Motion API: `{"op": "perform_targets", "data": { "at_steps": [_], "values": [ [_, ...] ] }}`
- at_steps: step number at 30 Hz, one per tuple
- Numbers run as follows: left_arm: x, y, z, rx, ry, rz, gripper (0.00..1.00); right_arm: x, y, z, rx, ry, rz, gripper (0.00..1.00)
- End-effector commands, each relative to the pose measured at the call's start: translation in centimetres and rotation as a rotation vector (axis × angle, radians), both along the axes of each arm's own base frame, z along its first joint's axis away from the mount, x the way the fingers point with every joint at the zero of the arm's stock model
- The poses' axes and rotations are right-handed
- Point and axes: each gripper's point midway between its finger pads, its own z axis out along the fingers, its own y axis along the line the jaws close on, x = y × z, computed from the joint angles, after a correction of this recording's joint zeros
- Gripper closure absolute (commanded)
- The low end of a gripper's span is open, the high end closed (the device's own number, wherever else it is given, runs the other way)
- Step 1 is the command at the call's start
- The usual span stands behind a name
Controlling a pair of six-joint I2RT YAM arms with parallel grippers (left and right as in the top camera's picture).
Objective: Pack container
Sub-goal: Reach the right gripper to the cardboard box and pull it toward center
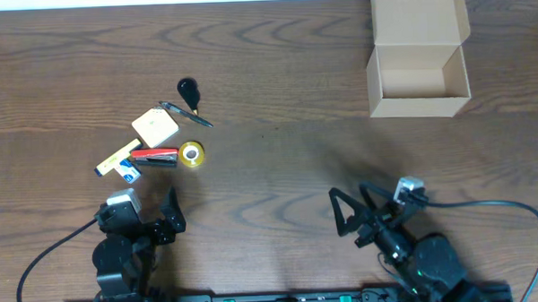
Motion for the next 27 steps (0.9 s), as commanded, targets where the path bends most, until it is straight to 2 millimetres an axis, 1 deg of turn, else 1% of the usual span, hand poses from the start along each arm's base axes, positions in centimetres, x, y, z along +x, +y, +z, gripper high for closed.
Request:
{"op": "perform_targets", "data": {
  "at_steps": [1, 3, 6, 10, 13, 15, 17, 19, 20, 23, 24, 27],
  "values": [
    [0.0, 0.2, -0.7, 0.0, 0.011, 0.013, 0.05, 1.0, -0.7, 2.7, -0.141, -0.074, -0.015, 0.01],
    [0.0, 0.2, -0.7, 0.0, 0.011, 0.013, 0.05, 2.0, -1.2, 3.7, -0.234, -0.066, -0.037, 0.01],
    [0.0, 0.2, -0.7, 0.0, 0.011, 0.013, 0.05, 4.2, -2.1, 5.6, -0.385, -0.051, -0.069, 0.01],
    [0.0, 0.2, -0.7, 0.0, 0.011, 0.013, 0.05, 8.3, -3.6, 8.1, -0.564, -0.015, -0.115, 0.01],
    [0.0, 0.2, -0.7, 0.0, 0.011, 0.013, 0.05, 11.3, -5.0, 9.2, -0.653, 0.035, -0.148, 0.01],
    [0.0, 0.2, -0.7, 0.0, 0.011, 0.013, 0.05, 13.4, -6.1, 9.3, -0.692, 0.082, -0.173, 0.01],
    [0.0, 0.2, -0.7, 0.0, 0.011, 0.013, 0.05, 15.4, -7.3, 9.0, -0.717, 0.136, -0.196, 0.01],
    [0.0, 0.2, -0.7, 0.0, 0.011, 0.013, 0.05, 17.2, -8.4, 8.1, -0.729, 0.196, -0.218, 0.01],
    [0.0, 0.2, -0.7, 0.0, 0.011, 0.013, 0.05, 18.2, -9.1, 7.2, -0.736, 0.235, -0.227, 0.01],
    [0.0, 0.2, -0.7, 0.0, 0.011, 0.013, 0.05, 20.3, -9.9, 4.6, -0.749, 0.309, -0.199, 0.06],
    [0.0, 0.2, -0.7, 0.0, 0.011, 0.013, 0.05, 20.8, -10.2, 3.8, -0.754, 0.327, -0.198, 0.07],
    [0.0, 0.2, -0.7, 0.0, 0.011, 0.013, 0.05, 22.4, -10.9, 1.1, -0.774, 0.372, -0.195, 0.07]
  ]
}}
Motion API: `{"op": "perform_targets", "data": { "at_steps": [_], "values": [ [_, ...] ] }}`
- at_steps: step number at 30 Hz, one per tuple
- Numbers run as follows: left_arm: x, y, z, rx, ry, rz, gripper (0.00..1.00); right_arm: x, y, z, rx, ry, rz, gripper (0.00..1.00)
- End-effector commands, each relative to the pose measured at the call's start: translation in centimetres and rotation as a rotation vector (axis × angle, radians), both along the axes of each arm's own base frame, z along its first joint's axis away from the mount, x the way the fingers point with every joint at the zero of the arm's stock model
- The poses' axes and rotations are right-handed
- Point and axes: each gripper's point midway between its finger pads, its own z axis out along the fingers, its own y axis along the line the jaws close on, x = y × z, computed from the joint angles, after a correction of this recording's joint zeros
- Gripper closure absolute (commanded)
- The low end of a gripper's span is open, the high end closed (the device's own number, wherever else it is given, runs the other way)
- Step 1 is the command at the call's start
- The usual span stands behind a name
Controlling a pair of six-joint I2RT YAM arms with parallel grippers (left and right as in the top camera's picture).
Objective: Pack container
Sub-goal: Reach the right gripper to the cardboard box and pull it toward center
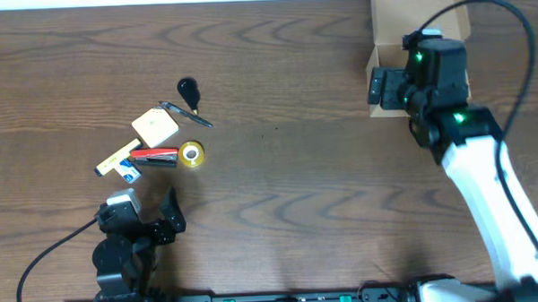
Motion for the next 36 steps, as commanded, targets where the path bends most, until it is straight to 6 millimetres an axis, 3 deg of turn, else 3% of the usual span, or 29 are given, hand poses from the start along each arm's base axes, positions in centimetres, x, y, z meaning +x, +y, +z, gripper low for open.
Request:
{"op": "perform_targets", "data": {
  "at_steps": [1, 7, 13, 14, 17, 18, 22, 24, 29, 35, 36],
  "values": [
    [0.0, 0.2, -0.7, 0.0, 0.011, 0.013, 0.05, 1.5, -0.6, -1.6, -0.03, 0.026, 0.022, 0.07],
    [0.0, 0.2, -0.7, 0.0, 0.011, 0.013, 0.05, 3.1, -1.9, -6.3, -0.058, 0.106, -0.015, 0.07],
    [0.0, 0.2, -0.7, 0.0, 0.011, 0.013, 0.05, 3.4, -2.0, -9.5, -0.062, 0.169, -0.017, 0.08],
    [0.0, 0.2, -0.7, 0.0, 0.011, 0.013, 0.05, 3.4, -2.0, -9.9, -0.063, 0.178, -0.016, 0.14],
    [0.0, 0.2, -0.7, 0.0, 0.011, 0.013, 0.05, 3.4, -1.9, -10.4, -0.06, 0.189, -0.012, 0.63],
    [0.0, 0.2, -0.7, 0.0, 0.011, 0.013, 0.05, 3.4, -1.8, -10.4, -0.059, 0.187, -0.011, 0.72],
    [0.0, 0.2, -0.7, 0.0, 0.011, 0.013, 0.05, 3.6, -1.2, -10.3, -0.042, 0.18, 0.009, 0.98],
    [0.0, 0.2, -0.7, 0.0, 0.011, 0.013, 0.05, 3.5, -0.6, -10.3, -0.04, 0.18, 0.021, 0.99],
    [0.0, 0.2, -0.7, 0.0, 0.011, 0.013, 0.05, 2.9, 3.5, -10.5, -0.007, 0.19, 0.064, 0.99],
    [0.0, 0.2, -0.7, 0.0, 0.011, 0.013, 0.05, 1.3, 11.0, -10.2, 0.081, 0.198, 0.115, 0.99],
    [0.0, 0.2, -0.7, 0.0, 0.011, 0.013, 0.05, 0.7, 13.1, -10.0, 0.107, 0.201, 0.128, 0.99]
  ]
}}
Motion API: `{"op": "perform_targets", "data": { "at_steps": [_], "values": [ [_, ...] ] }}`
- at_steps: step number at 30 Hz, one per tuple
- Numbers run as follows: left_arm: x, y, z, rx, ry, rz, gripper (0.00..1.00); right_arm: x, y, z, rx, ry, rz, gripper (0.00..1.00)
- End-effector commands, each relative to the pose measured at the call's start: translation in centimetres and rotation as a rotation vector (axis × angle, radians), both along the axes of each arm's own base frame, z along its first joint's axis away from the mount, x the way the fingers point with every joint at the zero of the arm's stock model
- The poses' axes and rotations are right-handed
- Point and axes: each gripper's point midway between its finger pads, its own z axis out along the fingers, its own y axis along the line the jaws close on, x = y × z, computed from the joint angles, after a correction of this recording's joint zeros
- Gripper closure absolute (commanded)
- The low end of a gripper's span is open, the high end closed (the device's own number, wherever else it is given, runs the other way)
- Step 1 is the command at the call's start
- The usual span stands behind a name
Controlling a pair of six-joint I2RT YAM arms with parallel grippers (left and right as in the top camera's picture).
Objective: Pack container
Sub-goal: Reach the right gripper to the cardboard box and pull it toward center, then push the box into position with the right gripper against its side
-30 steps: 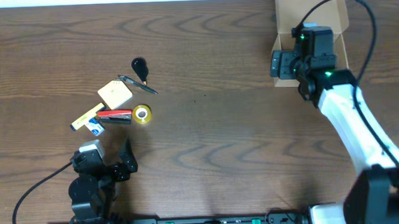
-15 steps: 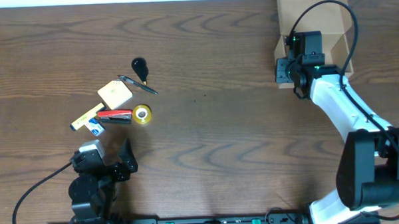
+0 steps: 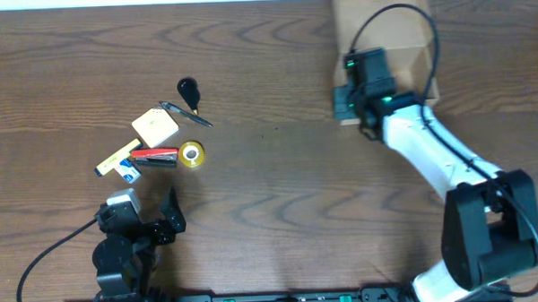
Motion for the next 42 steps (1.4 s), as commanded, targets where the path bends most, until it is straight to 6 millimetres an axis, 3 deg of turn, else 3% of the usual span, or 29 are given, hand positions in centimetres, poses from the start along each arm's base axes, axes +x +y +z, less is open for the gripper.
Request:
{"op": "perform_targets", "data": {
  "at_steps": [1, 5, 11, 18, 25, 26, 27, 28, 30, 31, 34, 37, 42],
  "values": [
    [0.0, 0.2, -0.7, 0.0, 0.011, 0.013, 0.05, -0.8, 4.9, 1.1, 0.099, 0.003, -0.015, 0.99],
    [0.0, 0.2, -0.7, 0.0, 0.011, 0.013, 0.05, -2.9, 10.6, 2.2, 0.181, 0.013, 0.007, 0.99],
    [0.0, 0.2, -0.7, 0.0, 0.011, 0.013, 0.05, -6.6, 16.2, 3.1, 0.185, -0.011, 0.017, 0.99],
    [0.0, 0.2, -0.7, 0.0, 0.011, 0.013, 0.05, -9.2, 19.2, 3.4, 0.209, -0.032, -0.014, 0.99],
    [0.0, 0.2, -0.7, 0.0, 0.011, 0.013, 0.05, -8.9, 19.5, 3.8, 0.227, -0.064, -0.04, 0.98],
    [0.0, 0.2, -0.7, 0.0, 0.011, 0.013, 0.05, -8.8, 19.6, 4.0, 0.233, -0.069, -0.039, 0.86],
    [0.0, 0.2, -0.7, 0.0, 0.011, 0.013, 0.05, -8.8, 19.8, 4.1, 0.244, -0.071, -0.035, 0.66],
    [0.0, 0.2, -0.7, 0.0, 0.011, 0.013, 0.05, -8.8, 20.2, 4.2, 0.26, -0.069, -0.026, 0.53],
    [0.0, 0.2, -0.7, 0.0, 0.011, 0.013, 0.05, -9.0, 21.7, 4.7, 0.289, -0.067, 0.065, 0.1],
    [0.0, 0.2, -0.7, 0.0, 0.011, 0.013, 0.05, -9.1, 22.0, 5.2, 0.296, -0.072, 0.092, 0.01],
    [0.0, 0.2, -0.7, 0.0, 0.011, 0.013, 0.05, -8.8, 22.0, 6.9, 0.296, -0.1, 0.118, 0.01],
    [0.0, 0.2, -0.7, 0.0, 0.011, 0.013, 0.05, -7.8, 20.8, 10.2, 0.295, -0.162, 0.116, 0.01],
    [0.0, 0.2, -0.7, 0.0, 0.011, 0.013, 0.05, -6.0, 15.0, 14.5, 0.231, -0.236, 0.02, 0.01]
  ]
}}
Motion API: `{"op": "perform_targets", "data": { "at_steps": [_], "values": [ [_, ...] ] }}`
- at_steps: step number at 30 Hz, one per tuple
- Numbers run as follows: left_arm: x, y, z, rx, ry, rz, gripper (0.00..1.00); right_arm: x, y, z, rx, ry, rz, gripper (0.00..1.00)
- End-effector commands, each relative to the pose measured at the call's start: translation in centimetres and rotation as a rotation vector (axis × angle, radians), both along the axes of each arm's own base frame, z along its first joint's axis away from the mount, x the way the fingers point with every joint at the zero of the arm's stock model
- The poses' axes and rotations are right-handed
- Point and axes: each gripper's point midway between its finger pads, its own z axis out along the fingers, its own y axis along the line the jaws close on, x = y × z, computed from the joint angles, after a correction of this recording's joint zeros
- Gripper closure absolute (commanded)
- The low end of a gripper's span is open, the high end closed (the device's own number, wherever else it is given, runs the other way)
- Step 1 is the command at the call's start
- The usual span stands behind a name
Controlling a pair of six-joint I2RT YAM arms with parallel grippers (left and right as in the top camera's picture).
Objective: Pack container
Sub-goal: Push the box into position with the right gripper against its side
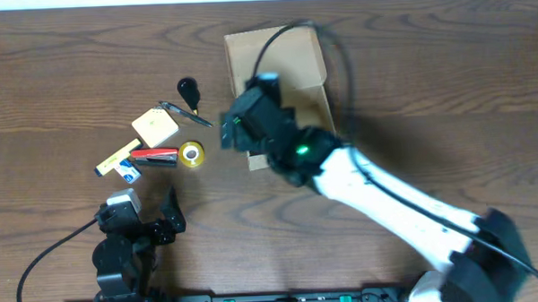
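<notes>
The open cardboard box [280, 74] stands at the table's middle back, its lid flap lying away from me. My right gripper [239, 132] is at the box's near left corner and grips its wall, the fingers mostly hidden under the wrist. Left of the box lie the loose items: a black round-headed tool [188, 87], a dark pen [185, 114], a beige square pad [153, 126], a yellow tape roll [191, 155], a red stapler [154, 156] and a yellow stick [115, 161]. My left gripper [170, 217] rests open near the front left edge.
A small blue and white card [129, 174] lies just beyond the left arm's base. The right arm's white links [387, 196] stretch diagonally from the front right corner across the table to the box. Cables trail along the front edge.
The box has moved left from the back right-centre to the middle, close to the loose items, with my right gripper still on its near left corner. The left arm has not moved.
My right gripper first rested open at the front right while the box stood at the back right. Then it was at the box's front wall. Later the box sat further left with the gripper on it, and now it stands beside the items.
</notes>
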Motion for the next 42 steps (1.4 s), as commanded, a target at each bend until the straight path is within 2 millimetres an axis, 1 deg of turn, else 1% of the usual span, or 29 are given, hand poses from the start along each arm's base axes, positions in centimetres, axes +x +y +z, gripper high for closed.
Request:
{"op": "perform_targets", "data": {
  "at_steps": [1, 3, 5, 6, 9, 11, 14, 16, 18, 22, 23, 26, 27, 29, 30, 31, 34, 42],
  "values": [
    [0.0, 0.2, -0.7, 0.0, 0.011, 0.013, 0.05, 1.5, -4.2, 4.1, -0.028, -0.081, -0.07, 0.01],
    [0.0, 0.2, -0.7, 0.0, 0.011, 0.013, 0.05, 1.7, -7.2, 3.7, -0.067, -0.04, -0.123, 0.01],
    [0.0, 0.2, -0.7, 0.0, 0.011, 0.013, 0.05, 1.5, -11.0, 2.3, -0.129, 0.045, -0.185, 0.01],
    [0.0, 0.2, -0.7, 0.0, 0.011, 0.013, 0.05, 1.2, -12.3, 1.5, -0.148, 0.092, -0.203, 0.01],
    [0.0, 0.2, -0.7, 0.0, 0.011, 0.013, 0.05, 0.7, -14.5, -0.2, -0.192, 0.172, -0.215, 0.04],
    [0.0, 0.2, -0.7, 0.0, 0.011, 0.013, 0.05, 0.8, -15.2, -0.9, -0.237, 0.182, -0.178, 0.05],
    [0.0, 0.2, -0.7, 0.0, 0.011, 0.013, 0.05, 0.9, -15.5, -2.4, -0.315, 0.19, -0.105, 0.06],
    [0.0, 0.2, -0.7, 0.0, 0.011, 0.013, 0.05, 1.0, -15.4, -3.6, -0.349, 0.214, -0.078, 0.11],
    [0.0, 0.2, -0.7, 0.0, 0.011, 0.013, 0.05, 1.0, -15.1, -5.4, -0.366, 0.257, -0.055, 0.19],
    [0.0, 0.2, -0.7, 0.0, 0.011, 0.013, 0.05, 0.9, -14.4, -8.5, -0.396, 0.331, 0.015, 0.32],
    [0.0, 0.2, -0.7, 0.0, 0.011, 0.013, 0.05, 0.9, -14.4, -9.0, -0.405, 0.343, 0.019, 0.34],
    [0.0, 0.2, -0.7, 0.0, 0.011, 0.013, 0.05, 0.9, -14.5, -10.4, -0.421, 0.374, 0.02, 0.34],
    [0.0, 0.2, -0.7, 0.0, 0.011, 0.013, 0.05, 0.9, -14.5, -10.6, -0.423, 0.378, 0.021, 0.36],
    [0.0, 0.2, -0.7, 0.0, 0.011, 0.013, 0.05, 1.0, -14.4, -10.9, -0.425, 0.381, 0.02, 0.42],
    [0.0, 0.2, -0.7, 0.0, 0.011, 0.013, 0.05, 1.1, -14.4, -10.9, -0.423, 0.378, 0.019, 0.46],
    [0.0, 0.2, -0.7, 0.0, 0.011, 0.013, 0.05, 1.2, -14.5, -10.9, -0.42, 0.376, 0.016, 0.54],
    [0.0, 0.2, -0.7, 0.0, 0.011, 0.013, 0.05, 1.5, -14.5, -10.8, -0.414, 0.365, 0.011, 0.67],
    [0.0, 0.2, -0.7, 0.0, 0.011, 0.013, 0.05, 1.4, -14.5, -10.8, -0.414, 0.369, 0.011, 0.74]
  ]
}}
